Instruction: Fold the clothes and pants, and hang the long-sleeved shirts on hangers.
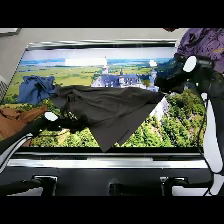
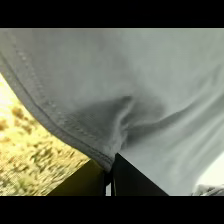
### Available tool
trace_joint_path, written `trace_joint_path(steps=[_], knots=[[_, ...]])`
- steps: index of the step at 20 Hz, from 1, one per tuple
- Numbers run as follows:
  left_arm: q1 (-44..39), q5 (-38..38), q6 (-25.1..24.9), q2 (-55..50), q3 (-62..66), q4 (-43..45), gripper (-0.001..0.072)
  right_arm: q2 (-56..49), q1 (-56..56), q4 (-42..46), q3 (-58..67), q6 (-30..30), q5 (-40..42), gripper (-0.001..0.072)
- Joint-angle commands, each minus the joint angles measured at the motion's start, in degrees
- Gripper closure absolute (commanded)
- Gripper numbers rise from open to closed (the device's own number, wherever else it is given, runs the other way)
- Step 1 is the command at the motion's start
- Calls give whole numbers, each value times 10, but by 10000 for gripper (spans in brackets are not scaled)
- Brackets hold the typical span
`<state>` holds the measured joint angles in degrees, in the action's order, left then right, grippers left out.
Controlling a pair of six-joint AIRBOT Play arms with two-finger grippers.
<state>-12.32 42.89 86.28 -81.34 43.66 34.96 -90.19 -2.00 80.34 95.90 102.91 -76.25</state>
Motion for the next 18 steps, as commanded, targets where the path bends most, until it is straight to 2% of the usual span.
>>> trace_joint_path(steps=[1,3,7,11,14,18], knots=[[34,22,-33,42,56,-3,694,43,0,9,8,-22,34,680],[64,43,-32,76,148,42,694,88,0,31,27,-31,76,680],[123,143,-31,141,399,167,695,190,0,123,108,-31,121,680],[139,219,35,231,617,334,694,311,0,166,192,-40,115,680],[139,240,98,327,673,401,694,420,0,163,195,-42,100,680],[139,268,124,423,673,445,693,514,0,164,195,-47,68,680]])
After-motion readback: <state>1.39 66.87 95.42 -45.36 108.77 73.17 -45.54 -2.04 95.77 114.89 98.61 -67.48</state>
